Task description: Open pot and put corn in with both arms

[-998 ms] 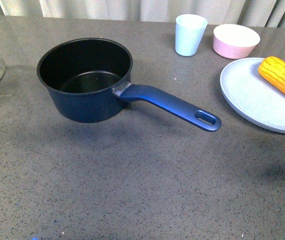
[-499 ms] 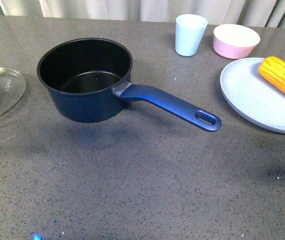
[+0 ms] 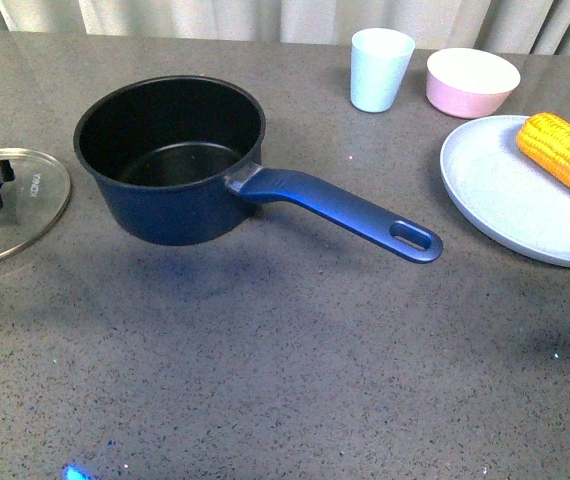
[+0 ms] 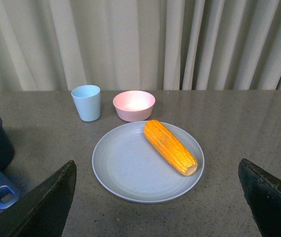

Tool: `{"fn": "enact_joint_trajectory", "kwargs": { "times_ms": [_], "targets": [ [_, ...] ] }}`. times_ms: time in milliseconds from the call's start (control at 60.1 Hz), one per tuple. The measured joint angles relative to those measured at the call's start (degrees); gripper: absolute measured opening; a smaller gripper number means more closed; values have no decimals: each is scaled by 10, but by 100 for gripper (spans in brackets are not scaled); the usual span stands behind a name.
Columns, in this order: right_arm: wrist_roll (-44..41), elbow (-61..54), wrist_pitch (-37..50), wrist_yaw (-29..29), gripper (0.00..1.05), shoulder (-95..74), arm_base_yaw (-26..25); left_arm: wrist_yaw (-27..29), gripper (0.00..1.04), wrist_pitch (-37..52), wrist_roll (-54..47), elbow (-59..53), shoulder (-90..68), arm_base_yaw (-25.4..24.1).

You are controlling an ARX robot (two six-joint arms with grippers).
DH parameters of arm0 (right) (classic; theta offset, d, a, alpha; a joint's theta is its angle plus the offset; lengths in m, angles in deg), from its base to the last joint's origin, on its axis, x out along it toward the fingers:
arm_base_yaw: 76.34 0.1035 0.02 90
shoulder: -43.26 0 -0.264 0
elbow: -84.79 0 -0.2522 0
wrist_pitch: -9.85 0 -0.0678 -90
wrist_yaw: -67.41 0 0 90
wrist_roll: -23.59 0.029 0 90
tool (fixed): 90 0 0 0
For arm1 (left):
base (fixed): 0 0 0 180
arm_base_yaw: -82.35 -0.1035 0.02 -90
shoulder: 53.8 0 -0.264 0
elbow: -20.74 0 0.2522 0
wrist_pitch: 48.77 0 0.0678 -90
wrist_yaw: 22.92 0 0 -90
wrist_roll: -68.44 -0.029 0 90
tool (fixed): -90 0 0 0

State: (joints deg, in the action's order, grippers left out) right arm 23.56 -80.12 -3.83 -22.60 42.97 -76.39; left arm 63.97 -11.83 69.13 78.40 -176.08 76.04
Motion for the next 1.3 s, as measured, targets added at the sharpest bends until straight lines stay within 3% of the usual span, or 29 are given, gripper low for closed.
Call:
{"fn": "enact_joint_trajectory", "kwargs": {
  "times_ms": [283, 532, 865, 1215, 1298],
  "targets": [
    [0, 0, 0, 0, 96, 0, 0, 0, 60, 21, 8, -1, -12, 3],
    [0, 0, 0, 0, 96, 0, 0, -6, 97, 29, 11, -25, -10, 2],
    [0, 0, 0, 0, 96, 0, 0, -33, 96, 21, 22, -107, 107, -18],
    [0, 0, 0, 0, 96, 0, 0, -88, 96, -82, 42, -164, 344, -33],
    [0, 0, 0, 0, 96, 0, 0, -61, 82, 60, 21, -211, 356, -30]
  ]
}}
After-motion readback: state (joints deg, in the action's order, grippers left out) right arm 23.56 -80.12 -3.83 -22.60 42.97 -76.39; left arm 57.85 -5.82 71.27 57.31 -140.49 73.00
